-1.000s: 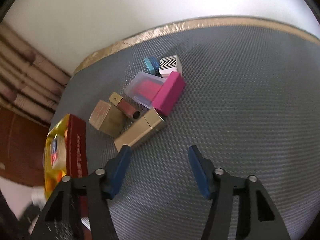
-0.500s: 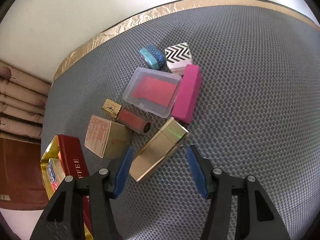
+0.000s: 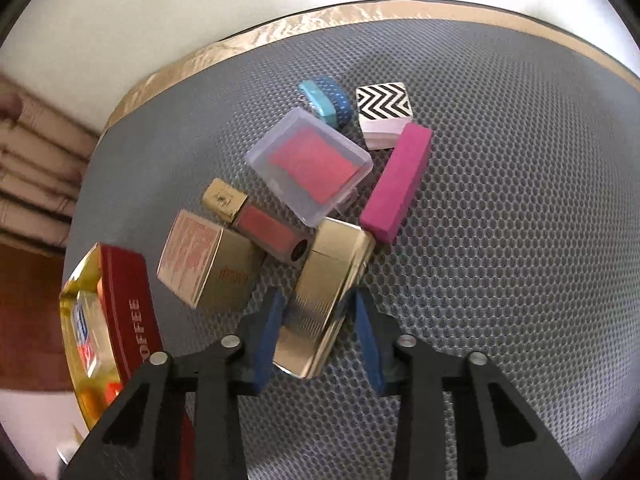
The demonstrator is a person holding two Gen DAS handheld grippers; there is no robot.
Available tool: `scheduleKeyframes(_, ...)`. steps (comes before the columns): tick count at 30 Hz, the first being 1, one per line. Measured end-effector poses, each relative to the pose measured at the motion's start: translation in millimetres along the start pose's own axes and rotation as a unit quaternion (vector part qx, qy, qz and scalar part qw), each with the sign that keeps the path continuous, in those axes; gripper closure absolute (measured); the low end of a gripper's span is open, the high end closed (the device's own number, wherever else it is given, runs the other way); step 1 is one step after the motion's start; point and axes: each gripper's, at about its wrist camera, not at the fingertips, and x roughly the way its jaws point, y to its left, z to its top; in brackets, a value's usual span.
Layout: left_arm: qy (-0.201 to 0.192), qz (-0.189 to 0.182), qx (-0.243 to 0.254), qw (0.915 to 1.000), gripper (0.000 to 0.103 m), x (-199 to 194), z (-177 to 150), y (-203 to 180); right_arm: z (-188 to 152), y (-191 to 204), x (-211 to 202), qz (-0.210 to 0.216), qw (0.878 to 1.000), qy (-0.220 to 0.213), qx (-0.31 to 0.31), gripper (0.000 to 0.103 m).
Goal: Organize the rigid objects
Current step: 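Carry the white charger over the tray while the right gripper grasps the gold lighter, then release the white charger into the tray while the right gripper carries the gold lighter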
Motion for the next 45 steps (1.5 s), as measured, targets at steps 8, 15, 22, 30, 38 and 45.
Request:
scheduleKeyframes(8, -0.008, 0.02, -0.016, 0.9996, 0.051, -2.3, 5.6, 15.8, -35.4, -22.0, -19.6, 0.049, 0.999, -0.008, -0.009, 0.074)
scheduleKeyframes(15, -0.024, 0.057, -0.01, 0.998, 0.051, -3.4, 9.0, 26.3, -57.7, -64.6, -40.2, 0.094, 0.995, -0.021, 0.0, 0.074)
scheduleKeyframes(22, -0.008, 0.098, 0.009, 0.9951, 0.051, 21.9, 7.5, 29.2, -69.9, -82.6, -52.9, 0.127, 0.992, -0.026, 0.004, 0.075)
scheduleKeyframes(30, 0.005, 0.081, 0.035, 0.9961, 0.051, 41.2, 21.3, 14.1, -73.3, -105.2, -53.4, 0.15, 0.988, -0.018, 0.01, 0.075)
scheduleKeyframes(38, 0.022, 0.071, 0.084, 0.9937, 0.051, 83.1, 60.1, -20.6, -73.0, -115.1, -48.7, 0.159, 0.987, -0.014, 0.018, 0.075)
scheduleKeyframes(45, 0.051, 0.09, 0.103, 0.9893, 0.051, 127.6, 68.7, -29.3, -70.6, -123.5, -48.5, 0.159, 0.987, -0.01, 0.023, 0.075)
